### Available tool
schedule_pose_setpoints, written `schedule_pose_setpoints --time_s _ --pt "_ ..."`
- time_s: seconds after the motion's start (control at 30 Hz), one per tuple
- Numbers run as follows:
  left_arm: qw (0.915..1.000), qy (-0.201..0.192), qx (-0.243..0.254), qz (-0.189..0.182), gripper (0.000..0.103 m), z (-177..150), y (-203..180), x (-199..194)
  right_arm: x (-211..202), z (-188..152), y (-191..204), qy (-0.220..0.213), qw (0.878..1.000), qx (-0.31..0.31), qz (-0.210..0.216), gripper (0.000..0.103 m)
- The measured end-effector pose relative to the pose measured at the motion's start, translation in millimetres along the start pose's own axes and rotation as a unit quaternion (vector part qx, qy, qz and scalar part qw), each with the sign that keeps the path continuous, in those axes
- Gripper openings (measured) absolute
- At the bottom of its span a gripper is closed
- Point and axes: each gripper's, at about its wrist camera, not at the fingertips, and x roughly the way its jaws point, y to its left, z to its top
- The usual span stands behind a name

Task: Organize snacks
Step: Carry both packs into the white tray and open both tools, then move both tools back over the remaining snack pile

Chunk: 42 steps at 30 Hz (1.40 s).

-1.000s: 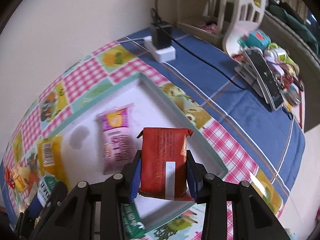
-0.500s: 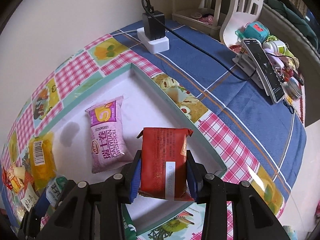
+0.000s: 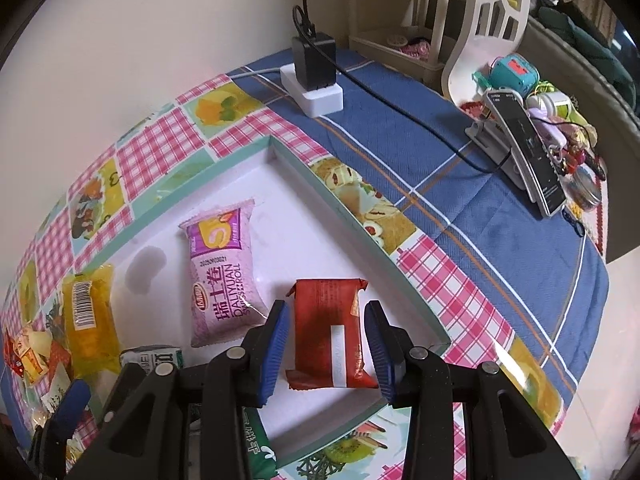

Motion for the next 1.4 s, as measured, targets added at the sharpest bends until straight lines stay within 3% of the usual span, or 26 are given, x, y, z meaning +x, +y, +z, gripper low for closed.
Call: schedule_pose_setpoints --time_s 0.33,0.4,0.43,0.53,0.77,0.93,1.0,1.1,1.4 --pt "0.9994 -0.011 -0.033 0.004 0.076 5.0 28.2 -19.3 -13.2 -4.4 14.7 -0.017 0.999 -0.025 0.012 0.043" --pt "0.9989 -0.013 -0.044 0.008 0.084 5.4 36.6 -21.9 -13.0 -6.3 19.2 -0.016 0.999 -0.033 0.017 0.043" --pt "0.9986 -0.014 -0.050 0.010 0.092 5.7 42.0 -23.0 -12.4 -6.9 20.8 -0.014 0.999 -0.036 0.019 0.043" --pt "0.9978 -0.018 -0.061 0.019 0.093 6.3 53.7 -26.0 -9.9 -9.6 26.4 -0.008 0.999 -0.046 0.026 0.044" --pt "0.9954 -0.019 -0.088 0.033 0.095 5.5 79.0 -27.9 -6.8 -20.3 44.5 -0.001 0.995 -0.083 0.045 0.072" --pt "0.9946 -0.015 -0.096 0.036 0.097 4.8 89.6 -24.9 -6.6 -23.3 51.5 -0.005 0.994 -0.097 0.052 0.085" --pt "0.9941 -0.011 -0.103 0.033 0.097 4.1 94.7 -22.8 -6.2 -25.0 53.7 -0.005 0.994 -0.100 0.053 0.089" --pt "0.9931 -0.005 -0.116 0.018 0.097 3.6 103.2 -19.2 -6.1 -27.3 57.2 -0.007 0.993 -0.106 0.056 0.102" --pt "0.9877 -0.003 -0.156 -0.001 0.097 3.6 130.7 -12.4 -8.4 -31.8 66.2 -0.015 0.991 -0.119 0.061 0.103"
